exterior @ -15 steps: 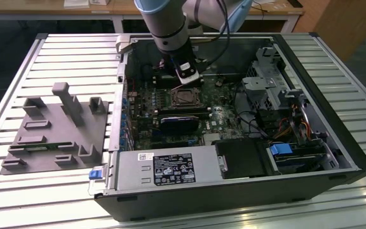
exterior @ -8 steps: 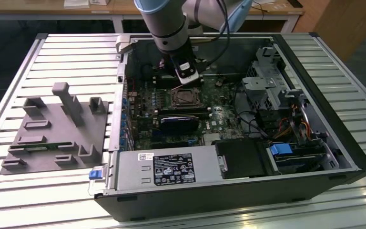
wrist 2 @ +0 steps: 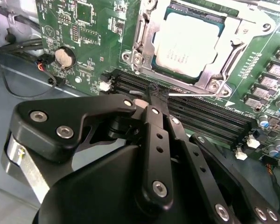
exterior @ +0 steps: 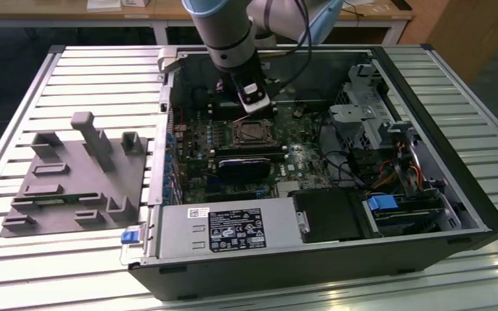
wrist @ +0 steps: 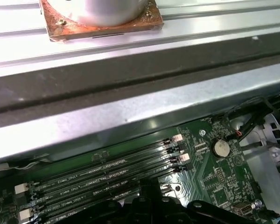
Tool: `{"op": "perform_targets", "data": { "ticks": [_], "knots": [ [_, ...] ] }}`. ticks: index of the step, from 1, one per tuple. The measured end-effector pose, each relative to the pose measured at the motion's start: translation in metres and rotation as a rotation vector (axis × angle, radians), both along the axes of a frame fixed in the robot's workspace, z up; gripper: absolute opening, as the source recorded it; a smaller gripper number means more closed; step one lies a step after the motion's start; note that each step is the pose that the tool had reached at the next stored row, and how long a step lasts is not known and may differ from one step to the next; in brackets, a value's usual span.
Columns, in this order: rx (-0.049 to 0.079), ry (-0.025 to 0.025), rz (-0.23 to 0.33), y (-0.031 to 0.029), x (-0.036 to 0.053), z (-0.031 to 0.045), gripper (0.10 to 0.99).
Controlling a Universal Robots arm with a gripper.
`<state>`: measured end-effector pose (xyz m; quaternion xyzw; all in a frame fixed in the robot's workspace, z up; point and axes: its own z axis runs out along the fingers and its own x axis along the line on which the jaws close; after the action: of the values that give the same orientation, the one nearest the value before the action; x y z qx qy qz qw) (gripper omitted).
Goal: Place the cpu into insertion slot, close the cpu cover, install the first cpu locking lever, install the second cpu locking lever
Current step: 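Install the first cpu locking lever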
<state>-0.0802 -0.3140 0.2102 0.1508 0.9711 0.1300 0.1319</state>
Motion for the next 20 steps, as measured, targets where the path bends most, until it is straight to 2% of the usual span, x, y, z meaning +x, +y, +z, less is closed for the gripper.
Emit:
{"op": "perform_targets", "data": {
  "ticks": [6, 13, 20],
  "knots": [
    [-0.013, 0.0, 0.041, 0.0013, 0.0, -0.0009, 0.106],
    [-0.05, 0.0008, 0.067, 0.0036, 0.0, -0.0022, 0.106],
    [-0.054, 0.0023, 0.08, 0.0079, 0.0001, -0.0024, 0.106]
  ]
}}
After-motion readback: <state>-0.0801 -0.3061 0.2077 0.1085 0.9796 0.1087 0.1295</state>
